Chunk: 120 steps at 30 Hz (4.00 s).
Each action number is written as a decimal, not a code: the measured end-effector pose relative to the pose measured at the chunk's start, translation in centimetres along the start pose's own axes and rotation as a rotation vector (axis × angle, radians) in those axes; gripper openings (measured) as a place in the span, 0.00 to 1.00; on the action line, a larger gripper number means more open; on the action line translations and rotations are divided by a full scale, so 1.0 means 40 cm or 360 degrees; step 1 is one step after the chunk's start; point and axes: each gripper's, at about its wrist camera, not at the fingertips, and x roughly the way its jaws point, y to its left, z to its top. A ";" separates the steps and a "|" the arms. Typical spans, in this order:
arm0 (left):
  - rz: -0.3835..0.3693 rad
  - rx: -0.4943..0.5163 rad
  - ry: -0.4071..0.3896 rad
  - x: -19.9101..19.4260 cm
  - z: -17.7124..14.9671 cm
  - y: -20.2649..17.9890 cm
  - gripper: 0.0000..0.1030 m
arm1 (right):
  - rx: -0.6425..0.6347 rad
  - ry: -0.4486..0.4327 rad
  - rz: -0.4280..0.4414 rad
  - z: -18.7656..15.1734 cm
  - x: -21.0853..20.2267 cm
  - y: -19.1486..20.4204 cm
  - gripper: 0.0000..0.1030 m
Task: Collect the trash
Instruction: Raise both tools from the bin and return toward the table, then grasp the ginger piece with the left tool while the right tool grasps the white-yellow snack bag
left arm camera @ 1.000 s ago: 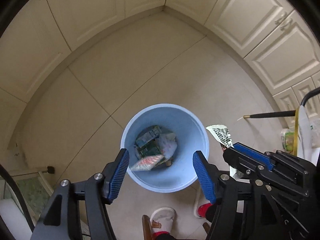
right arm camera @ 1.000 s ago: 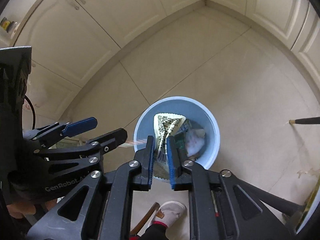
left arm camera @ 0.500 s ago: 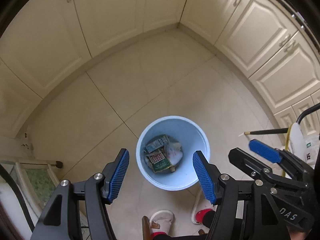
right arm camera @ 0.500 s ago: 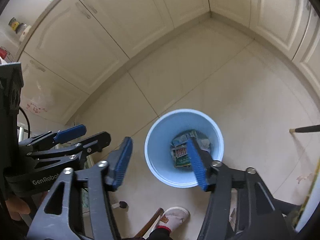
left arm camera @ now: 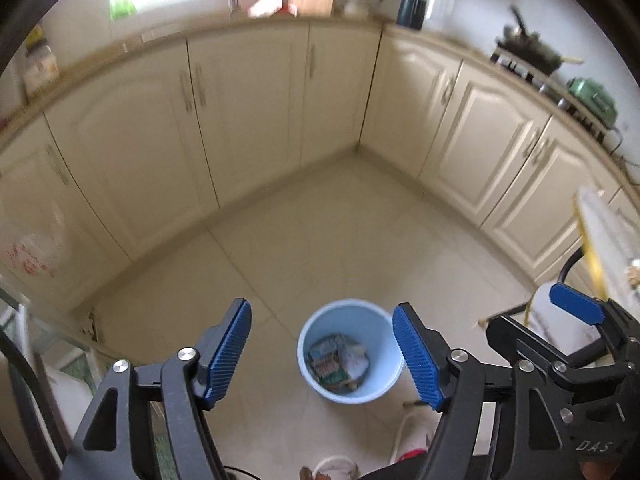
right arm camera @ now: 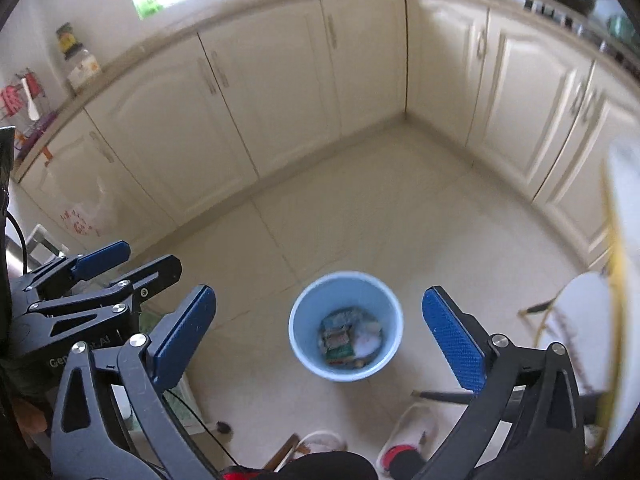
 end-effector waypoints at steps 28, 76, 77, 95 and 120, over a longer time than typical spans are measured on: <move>-0.0228 0.0306 -0.1330 -0.626 -0.587 -0.628 0.97 | 0.0001 -0.1153 -0.0806 -0.238 -0.969 0.010 1.00; -0.0600 0.0926 0.0006 0.278 0.024 -1.158 0.64 | 0.0765 -0.0395 -0.0927 -0.350 -0.692 -0.850 1.00; -0.0606 0.0928 0.0035 0.287 0.033 -1.164 0.61 | 0.0758 -0.0386 -0.0922 -0.344 -0.685 -0.852 1.00; -0.0714 0.0908 -0.0036 0.263 0.040 -1.061 0.15 | 0.0622 -0.0218 -0.0688 -0.204 -0.522 -0.802 1.00; -0.0764 0.0711 -0.0091 0.051 0.048 -0.653 0.15 | 0.0612 -0.0033 -0.0711 -0.160 -0.416 -0.793 0.15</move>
